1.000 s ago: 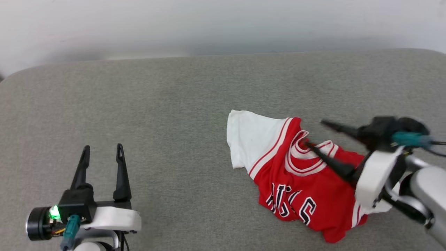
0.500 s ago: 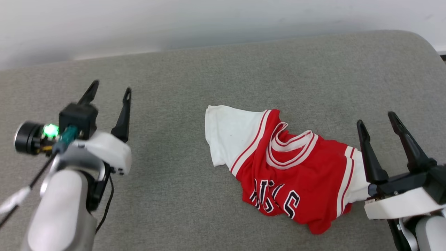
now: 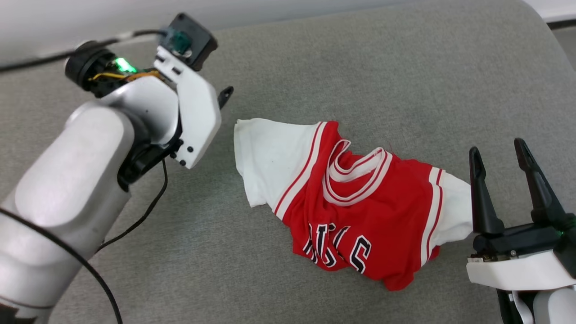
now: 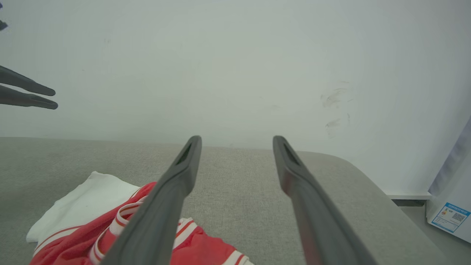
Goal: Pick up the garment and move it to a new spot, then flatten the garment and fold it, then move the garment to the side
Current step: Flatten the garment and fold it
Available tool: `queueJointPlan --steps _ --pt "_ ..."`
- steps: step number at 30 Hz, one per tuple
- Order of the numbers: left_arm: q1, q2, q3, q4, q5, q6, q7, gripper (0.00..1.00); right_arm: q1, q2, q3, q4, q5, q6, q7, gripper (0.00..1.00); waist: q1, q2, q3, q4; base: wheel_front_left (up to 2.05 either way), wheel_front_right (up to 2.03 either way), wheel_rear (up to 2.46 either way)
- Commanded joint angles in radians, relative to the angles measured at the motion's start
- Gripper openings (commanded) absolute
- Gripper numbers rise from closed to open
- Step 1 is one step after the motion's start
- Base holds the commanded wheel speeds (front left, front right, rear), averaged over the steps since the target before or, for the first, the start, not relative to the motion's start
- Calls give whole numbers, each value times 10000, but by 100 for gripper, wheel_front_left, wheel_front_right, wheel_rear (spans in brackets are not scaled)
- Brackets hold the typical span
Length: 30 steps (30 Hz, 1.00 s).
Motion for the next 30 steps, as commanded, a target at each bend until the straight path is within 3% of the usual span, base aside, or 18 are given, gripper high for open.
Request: queueJointPlan --steps 1,6,11,22,23,24,30 --pt "-328 107 -361 17 -286 2 328 100 -187 83 5 -56 -66 -7 -17 100 -1 0 264 -215 0 0 0" --pt "-1755 384 -2033 381 -2280 0 2161 100 -482 167 55 -170 -135 -7 -18 100 -1 0 764 -519 0 0 0" --pt "-2733 535 -3467 1231 -3143 0 3469 100 -827 190 312 -157 -180 -7 -20 100 -1 0 1255 -851 0 0 0" --pt "-3075 493 -6011 2342 -3929 -3 3613 100 -1356 270 678 -4 -198 -7 -19 100 -1 0 1885 -1227 0 0 0" --pt "-3082 508 -6171 2307 -3907 -3 3567 29 -1378 281 687 7 -211 -7 -19 100 -1 0 1896 -1225 0 0 0" --pt "-3052 542 -6286 2302 -3949 -3 3541 0 -1389 291 694 23 -236 -7 -19 100 -1 0 1885 -1208 0 0 0" --pt "-3511 968 -6324 2207 -4216 -2 2473 0 -1321 158 493 138 -353 -7 -19 100 -1 0 1403 -807 0 0 0"
